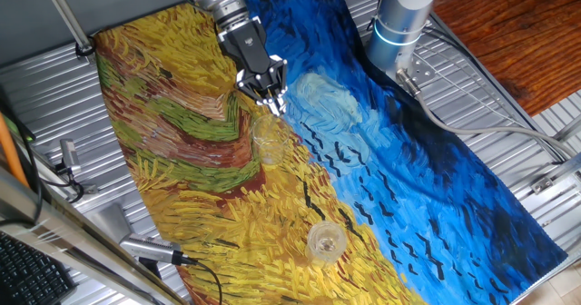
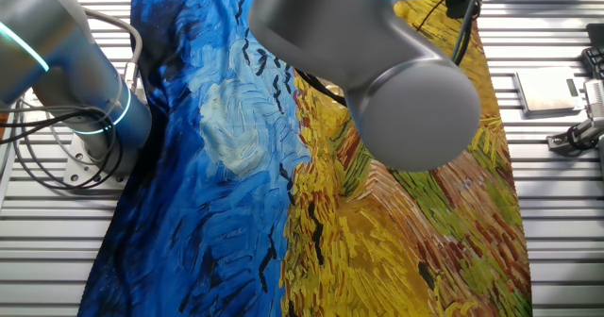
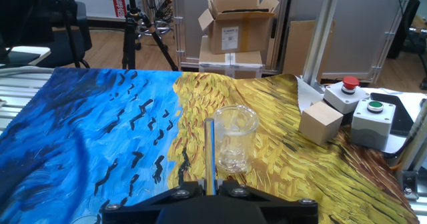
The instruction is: Stir the beaker with a glass rod
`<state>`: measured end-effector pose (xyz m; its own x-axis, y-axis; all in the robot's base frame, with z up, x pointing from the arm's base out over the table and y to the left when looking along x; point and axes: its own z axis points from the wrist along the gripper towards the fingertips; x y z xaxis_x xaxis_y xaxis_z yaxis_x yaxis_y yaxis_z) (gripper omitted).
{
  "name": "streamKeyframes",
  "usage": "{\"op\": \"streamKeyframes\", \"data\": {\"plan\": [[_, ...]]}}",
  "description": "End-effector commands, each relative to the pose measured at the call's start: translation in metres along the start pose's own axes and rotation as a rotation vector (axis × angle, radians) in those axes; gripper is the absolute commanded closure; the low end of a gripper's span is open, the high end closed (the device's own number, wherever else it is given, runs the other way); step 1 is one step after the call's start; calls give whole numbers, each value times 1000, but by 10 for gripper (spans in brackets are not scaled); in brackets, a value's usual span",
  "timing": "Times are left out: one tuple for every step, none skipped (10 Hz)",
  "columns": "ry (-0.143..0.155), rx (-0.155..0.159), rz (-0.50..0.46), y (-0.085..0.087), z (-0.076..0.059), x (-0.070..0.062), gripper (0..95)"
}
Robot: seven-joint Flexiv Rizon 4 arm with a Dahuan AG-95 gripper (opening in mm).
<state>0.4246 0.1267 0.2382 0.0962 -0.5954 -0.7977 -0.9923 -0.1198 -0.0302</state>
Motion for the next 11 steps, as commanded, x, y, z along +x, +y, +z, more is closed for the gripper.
{"op": "streamKeyframes", "data": {"plan": [[-2,0,-4,2,-2,0,950],[-2,0,-4,3,-2,1,950],[0,0,-3,4,-3,1,950],[-1,1,-2,5,-3,2,950],[-2,2,1,6,-4,2,950],[-3,3,0,6,-4,2,950],[-3,3,-2,6,-4,2,950],[-3,3,-7,7,-4,2,950],[-2,2,-13,8,-4,3,950],[-3,3,-15,10,-3,3,950],[-6,3,-15,12,-3,5,950]]}}
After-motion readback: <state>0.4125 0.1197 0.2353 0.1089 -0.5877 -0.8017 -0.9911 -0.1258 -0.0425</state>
